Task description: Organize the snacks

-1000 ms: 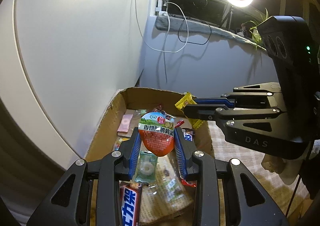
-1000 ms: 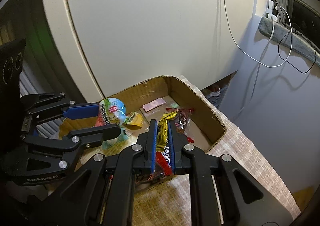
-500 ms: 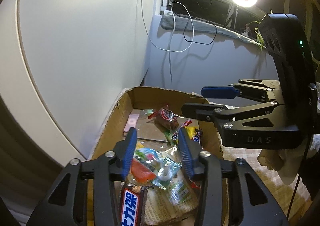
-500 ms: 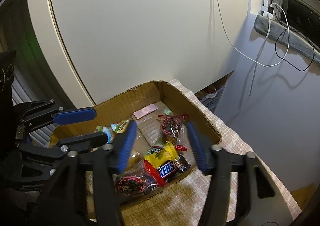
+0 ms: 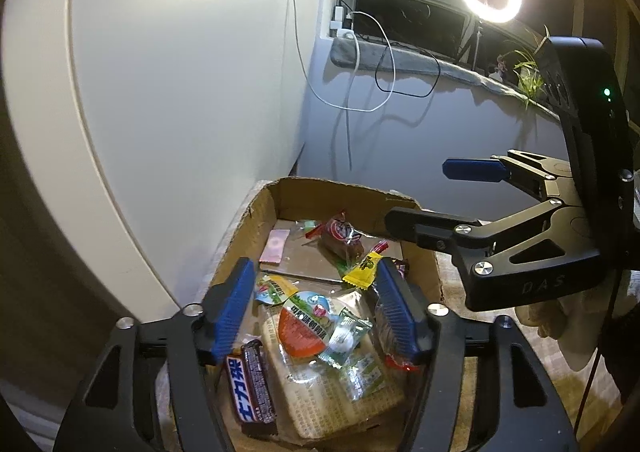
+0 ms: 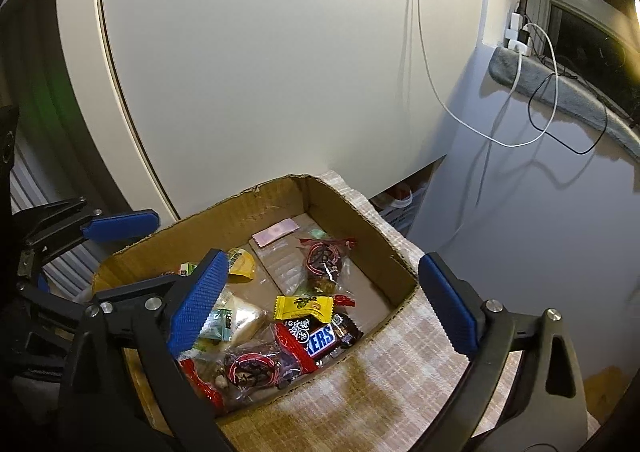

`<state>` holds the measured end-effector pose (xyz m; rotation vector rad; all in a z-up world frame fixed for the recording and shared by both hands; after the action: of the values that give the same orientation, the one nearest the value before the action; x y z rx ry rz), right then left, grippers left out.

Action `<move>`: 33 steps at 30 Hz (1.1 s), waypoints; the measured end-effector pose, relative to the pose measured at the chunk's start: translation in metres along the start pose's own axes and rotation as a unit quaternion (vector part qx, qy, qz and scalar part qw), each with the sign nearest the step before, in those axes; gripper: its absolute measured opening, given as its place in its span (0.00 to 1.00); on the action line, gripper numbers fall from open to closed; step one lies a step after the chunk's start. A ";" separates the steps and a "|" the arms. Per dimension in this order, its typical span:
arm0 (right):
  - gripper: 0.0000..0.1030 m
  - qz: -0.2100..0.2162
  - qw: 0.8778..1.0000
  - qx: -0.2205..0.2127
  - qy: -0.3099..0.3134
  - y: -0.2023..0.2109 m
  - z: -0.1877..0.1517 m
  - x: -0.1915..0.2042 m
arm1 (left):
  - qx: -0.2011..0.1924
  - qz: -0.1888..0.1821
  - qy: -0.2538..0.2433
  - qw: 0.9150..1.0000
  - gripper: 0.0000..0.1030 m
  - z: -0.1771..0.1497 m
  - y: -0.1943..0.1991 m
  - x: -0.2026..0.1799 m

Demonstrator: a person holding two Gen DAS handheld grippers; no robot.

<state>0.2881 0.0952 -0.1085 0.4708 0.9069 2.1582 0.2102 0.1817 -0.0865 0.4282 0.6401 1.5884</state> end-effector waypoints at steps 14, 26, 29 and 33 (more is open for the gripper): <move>1.00 -0.016 0.999 -0.025 -0.017 0.035 -0.008 0.005 | -0.014 0.020 0.010 1.000 0.77 -0.006 0.028 0.000; 1.00 -0.025 0.996 -0.067 -0.051 0.083 -0.025 0.014 | -0.033 0.040 0.019 0.998 0.77 -0.015 0.056 -0.009; 1.00 -0.030 0.995 -0.074 -0.061 0.095 -0.030 0.013 | -0.038 0.045 0.021 0.998 0.77 -0.018 0.064 -0.011; 1.00 -0.049 0.993 -0.081 -0.066 0.111 -0.039 0.013 | -0.043 0.051 0.024 0.997 0.78 -0.025 0.072 -0.013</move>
<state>0.2033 0.0335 -0.0541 0.4732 0.6632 2.0653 0.1400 0.1623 -0.0592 0.3640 0.5929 1.7211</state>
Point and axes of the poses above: each gripper's, at about its wrist camera, not at the fingertips, and y roughly against the way its jaws point, x to its left, z to its top, the point moved 8 cm from there along -y, roughly the way its jaws point, and after that the axes turned 2 degrees about -z, right-handed, at the moved point
